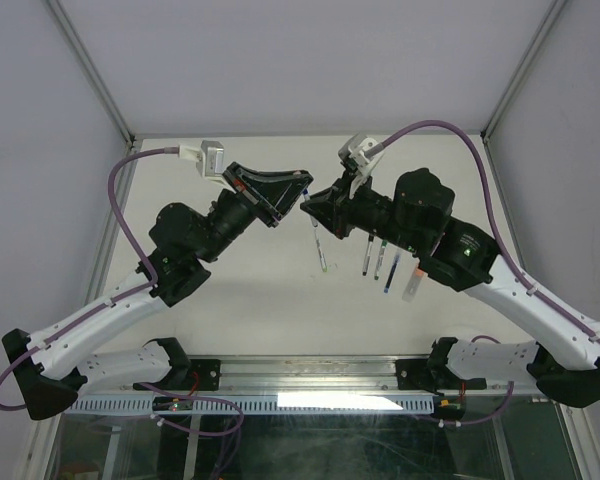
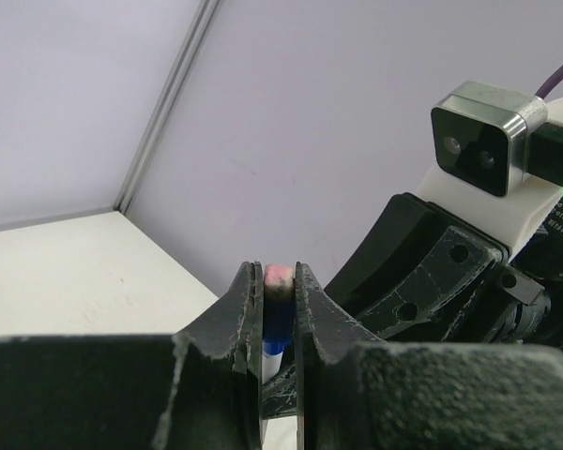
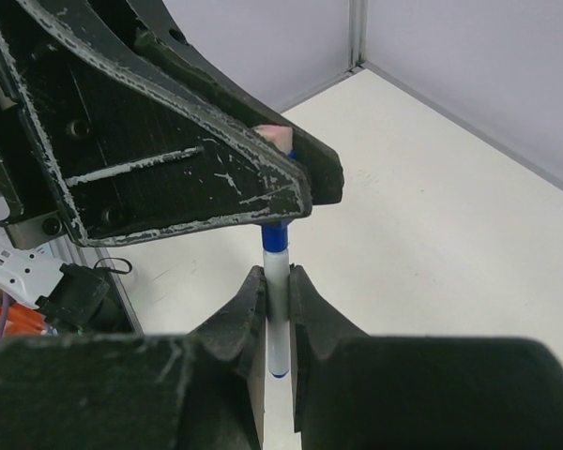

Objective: Insert the pens into the pen caps
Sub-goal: Press the pen cap onto the pen.

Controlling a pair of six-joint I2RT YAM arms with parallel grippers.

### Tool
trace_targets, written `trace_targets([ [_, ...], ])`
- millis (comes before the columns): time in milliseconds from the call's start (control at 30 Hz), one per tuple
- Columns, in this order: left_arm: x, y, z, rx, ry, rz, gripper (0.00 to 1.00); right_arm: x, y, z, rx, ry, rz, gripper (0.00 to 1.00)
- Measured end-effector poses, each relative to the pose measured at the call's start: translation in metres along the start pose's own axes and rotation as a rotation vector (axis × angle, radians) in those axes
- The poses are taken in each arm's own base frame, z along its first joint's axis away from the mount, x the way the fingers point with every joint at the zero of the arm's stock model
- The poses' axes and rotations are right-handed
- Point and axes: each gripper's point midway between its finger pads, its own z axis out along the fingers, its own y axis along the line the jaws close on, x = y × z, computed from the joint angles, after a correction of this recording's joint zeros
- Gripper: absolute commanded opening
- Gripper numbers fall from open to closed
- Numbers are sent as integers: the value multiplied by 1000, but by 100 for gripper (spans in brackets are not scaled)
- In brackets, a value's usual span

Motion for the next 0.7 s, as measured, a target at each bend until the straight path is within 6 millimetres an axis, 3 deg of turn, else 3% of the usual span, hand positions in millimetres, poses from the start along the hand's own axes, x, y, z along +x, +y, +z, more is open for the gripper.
trace_targets([
  [267,12,-4,-6,1,58,-7,0,14,5,-10,-19,38,44,0],
  [467,45,-7,-16,7,197,-24,0,49,12,-26,-47,73,149,0],
  [700,74,8,-28,-50,318,-25,1,87,16,-23,-58,100,278,0],
])
